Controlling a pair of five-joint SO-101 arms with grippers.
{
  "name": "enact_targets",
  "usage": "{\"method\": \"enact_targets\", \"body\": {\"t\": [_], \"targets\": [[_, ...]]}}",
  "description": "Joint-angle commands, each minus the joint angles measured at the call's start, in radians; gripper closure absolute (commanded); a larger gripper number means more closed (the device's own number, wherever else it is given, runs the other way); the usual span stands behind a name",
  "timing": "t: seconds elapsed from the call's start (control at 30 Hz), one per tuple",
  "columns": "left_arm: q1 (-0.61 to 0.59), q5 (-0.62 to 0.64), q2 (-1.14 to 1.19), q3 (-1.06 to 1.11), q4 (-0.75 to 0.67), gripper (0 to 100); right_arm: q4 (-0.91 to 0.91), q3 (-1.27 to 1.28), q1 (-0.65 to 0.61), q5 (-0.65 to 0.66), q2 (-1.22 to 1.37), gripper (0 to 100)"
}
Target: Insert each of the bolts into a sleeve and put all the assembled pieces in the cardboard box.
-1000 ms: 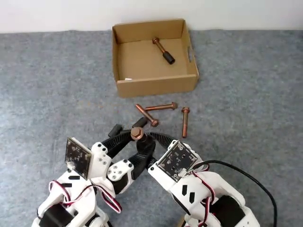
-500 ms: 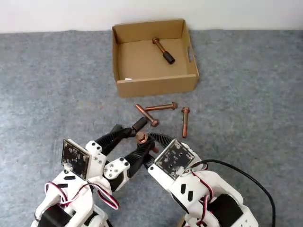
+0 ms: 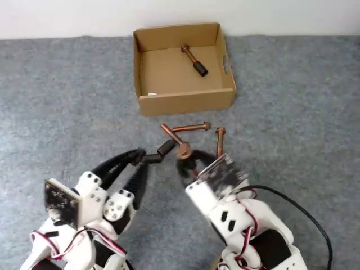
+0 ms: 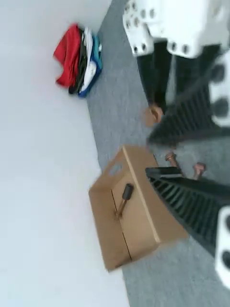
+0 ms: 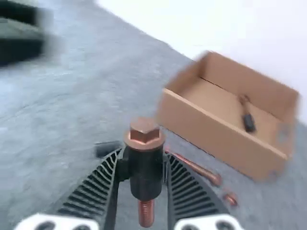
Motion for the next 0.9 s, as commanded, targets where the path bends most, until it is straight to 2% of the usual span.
{"method": "enact_targets", "body": {"t": [0.0,0.17,0.3,0.53,0.87], "targets": [[-0.155,-0.017,0.003,-0.03,0.011,100,0.035,-0.02,0.15,-0.112,-0.001,99.0],[-0.423,-0.061,0.003,0.154,0.006,100,0.074,-0.069,0.323,-0.236,0.004,99.1],[-0.537,-0.181,0.003,0.349,-0.041,100,0.124,-0.16,0.377,-0.285,0.096,99.1],[-0.562,-0.209,0.003,0.565,-0.103,100,0.173,-0.446,0.386,-0.304,0.504,99.1],[-0.569,-0.21,0.003,0.699,-0.129,100,0.073,-1.005,0.387,-0.285,1.139,99.0]]}}
